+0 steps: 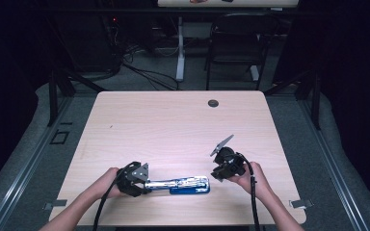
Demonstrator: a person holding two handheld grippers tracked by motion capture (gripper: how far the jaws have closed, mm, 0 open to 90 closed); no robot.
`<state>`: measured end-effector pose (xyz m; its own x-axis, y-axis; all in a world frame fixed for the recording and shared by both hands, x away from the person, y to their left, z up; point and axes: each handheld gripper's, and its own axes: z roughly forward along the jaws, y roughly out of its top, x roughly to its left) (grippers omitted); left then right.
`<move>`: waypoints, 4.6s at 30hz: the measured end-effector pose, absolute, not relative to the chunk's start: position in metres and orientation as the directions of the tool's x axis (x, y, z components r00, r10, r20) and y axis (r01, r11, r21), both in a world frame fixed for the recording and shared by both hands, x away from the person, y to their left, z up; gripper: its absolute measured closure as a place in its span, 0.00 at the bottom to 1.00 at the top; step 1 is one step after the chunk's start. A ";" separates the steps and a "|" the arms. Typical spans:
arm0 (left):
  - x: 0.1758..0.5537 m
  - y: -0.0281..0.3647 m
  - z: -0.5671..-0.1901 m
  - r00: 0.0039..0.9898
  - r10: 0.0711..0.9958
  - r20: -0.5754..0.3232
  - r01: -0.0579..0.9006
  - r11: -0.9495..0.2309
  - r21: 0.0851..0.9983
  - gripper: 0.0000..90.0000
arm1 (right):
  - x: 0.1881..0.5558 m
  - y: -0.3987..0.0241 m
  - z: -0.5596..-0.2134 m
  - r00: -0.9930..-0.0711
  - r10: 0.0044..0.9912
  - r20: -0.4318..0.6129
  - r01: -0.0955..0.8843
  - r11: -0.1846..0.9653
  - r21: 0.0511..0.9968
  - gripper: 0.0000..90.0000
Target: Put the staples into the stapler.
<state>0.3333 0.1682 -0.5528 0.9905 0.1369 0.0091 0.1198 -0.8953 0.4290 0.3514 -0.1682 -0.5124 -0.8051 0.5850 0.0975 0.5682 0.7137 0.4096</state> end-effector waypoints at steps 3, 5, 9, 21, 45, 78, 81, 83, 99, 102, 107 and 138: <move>0.334 0.169 -0.553 0.991 0.131 0.008 0.115 -0.896 0.430 0.72 | 0.354 -0.166 -0.511 -0.809 0.579 0.097 0.561 0.715 0.417 0.87; 0.335 0.169 -0.553 0.992 0.129 0.001 0.116 -0.895 0.431 0.72 | 0.355 -0.165 -0.511 -0.815 0.570 0.099 0.554 0.720 0.418 0.87; 0.336 0.169 -0.553 0.991 0.131 -0.002 0.119 -0.894 0.433 0.72 | 0.359 -0.164 -0.510 -0.823 0.556 0.115 0.545 0.716 0.436 0.87; 0.342 0.169 -0.554 0.993 0.119 -0.017 0.115 -0.894 0.434 0.72 | 0.361 -0.154 -0.504 -0.859 0.503 0.099 0.482 0.727 0.489 0.87; 0.347 0.169 -0.555 0.993 0.118 -0.026 0.118 -0.890 0.440 0.71 | 0.351 -0.120 -0.512 -0.956 0.278 0.094 0.286 0.808 0.515 0.87; 0.347 0.169 -0.555 0.992 0.120 -0.028 0.120 -0.890 0.439 0.71 | 0.343 -0.120 -0.517 -0.978 0.203 0.041 0.196 0.839 0.507 0.87; 0.346 0.169 -0.555 0.992 0.120 -0.028 0.120 -0.890 0.439 0.71 | 0.342 -0.119 -0.519 -0.980 0.195 0.031 0.183 0.842 0.507 0.87; 0.346 0.169 -0.555 0.992 0.123 -0.024 0.121 -0.889 0.442 0.71 | 0.342 -0.118 -0.520 -0.983 0.183 0.024 0.170 0.853 0.494 0.87; 0.346 0.169 -0.555 0.992 0.120 -0.028 0.120 -0.891 0.438 0.71 | 0.343 -0.121 -0.523 -0.984 0.170 0.043 0.169 0.856 0.489 0.81; 0.346 0.169 -0.555 0.993 0.119 -0.026 0.119 -0.891 0.438 0.71 | 0.343 -0.123 -0.523 -0.979 0.198 0.054 0.198 0.841 0.503 0.80; 0.346 0.169 -0.554 0.993 0.119 -0.023 0.117 -0.890 0.440 0.71 | 0.344 -0.126 -0.520 -0.970 0.236 0.054 0.230 0.831 0.506 0.80; 0.341 0.170 -0.550 0.992 0.129 -0.001 0.116 -0.884 0.454 0.71 | 0.338 -0.140 -0.510 -0.872 0.485 0.071 0.464 0.770 0.438 0.89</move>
